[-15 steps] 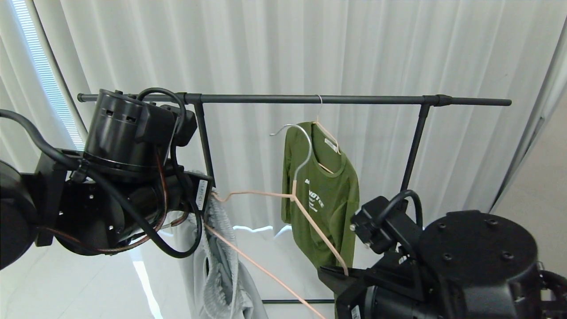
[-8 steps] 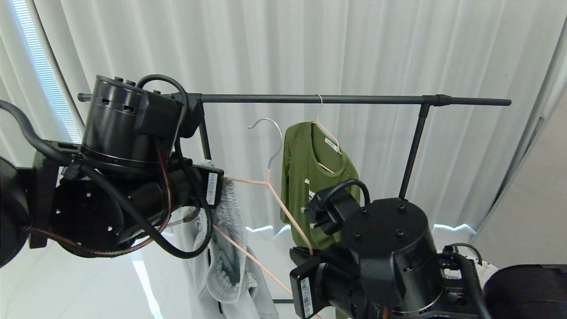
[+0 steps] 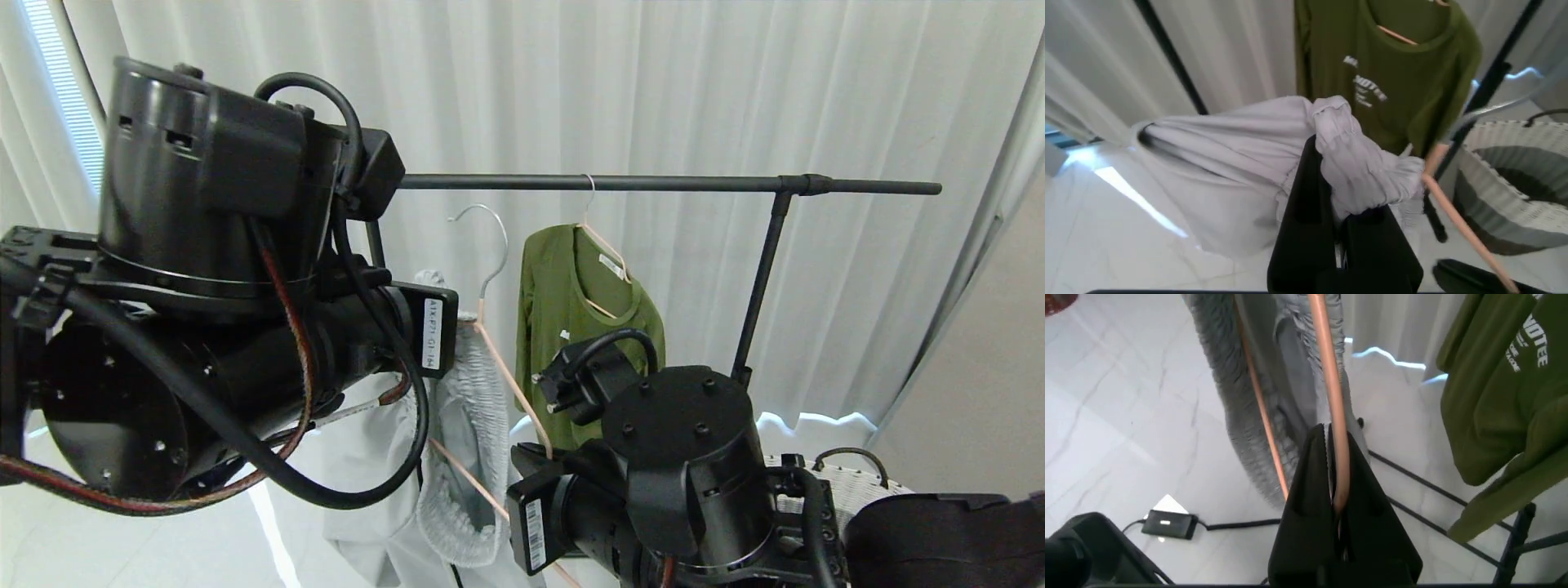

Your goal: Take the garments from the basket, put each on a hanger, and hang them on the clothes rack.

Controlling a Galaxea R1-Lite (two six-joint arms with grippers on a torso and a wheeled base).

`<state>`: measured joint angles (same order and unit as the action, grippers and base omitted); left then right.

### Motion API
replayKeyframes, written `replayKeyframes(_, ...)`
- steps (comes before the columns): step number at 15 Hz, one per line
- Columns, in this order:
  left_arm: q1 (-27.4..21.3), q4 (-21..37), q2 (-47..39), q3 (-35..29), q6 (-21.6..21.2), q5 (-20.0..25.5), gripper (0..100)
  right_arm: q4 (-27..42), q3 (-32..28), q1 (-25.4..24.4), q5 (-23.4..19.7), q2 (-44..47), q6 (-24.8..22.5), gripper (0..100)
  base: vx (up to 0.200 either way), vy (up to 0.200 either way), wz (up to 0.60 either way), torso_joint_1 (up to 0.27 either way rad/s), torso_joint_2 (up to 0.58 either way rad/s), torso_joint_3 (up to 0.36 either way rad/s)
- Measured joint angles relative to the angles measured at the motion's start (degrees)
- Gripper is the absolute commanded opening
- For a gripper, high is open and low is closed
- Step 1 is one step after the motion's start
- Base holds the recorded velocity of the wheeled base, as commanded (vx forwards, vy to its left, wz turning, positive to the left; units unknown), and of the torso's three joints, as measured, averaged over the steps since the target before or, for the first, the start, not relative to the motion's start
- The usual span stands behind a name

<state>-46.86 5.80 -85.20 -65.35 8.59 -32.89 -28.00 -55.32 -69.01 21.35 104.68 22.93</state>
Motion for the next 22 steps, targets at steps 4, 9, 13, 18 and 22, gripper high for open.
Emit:
replayKeyframes(4, -2.1, -0.1, 1.8, -0.2, 0.0, 4.8, 0, -4.3, 1.2, -0.4, 1.3, 0.1, -1.0, 0, 0.0, 0.0, 0.0, 0.0, 0.0, 0.0)
replayKeyframes(9, -2.4, -0.5, 4.1, 0.2, 0.2, 5.5, 0, -7.1, 1.8, -0.1, 2.6, -1.5, -2.2, 0, 0.0, 0.0, 0.0, 0.0, 0.0, 0.0)
replayKeyframes(13, -2.3, -3.3, 5.0, 1.0, 0.0, 5.4, 0, -10.5, 1.8, 0.0, 3.2, -2.8, -4.2, 0, 0.0, 0.0, 0.0, 0.0, 0.0, 0.0)
replayKeyframes(18, -2.3, -3.5, 5.5, 1.3, -0.1, 5.4, 100, -13.1, 1.8, 0.0, 3.3, -3.3, -6.2, 0, 0.0, 0.0, 0.0, 0.0, 0.0, 0.0)
replayKeyframes(22, -2.4, -3.6, 5.6, 1.3, -0.1, 5.4, 100, -15.6, 1.8, 0.0, 3.3, -3.5, -8.0, 0, 0.0, 0.0, 0.0, 0.0, 0.0, 0.0)
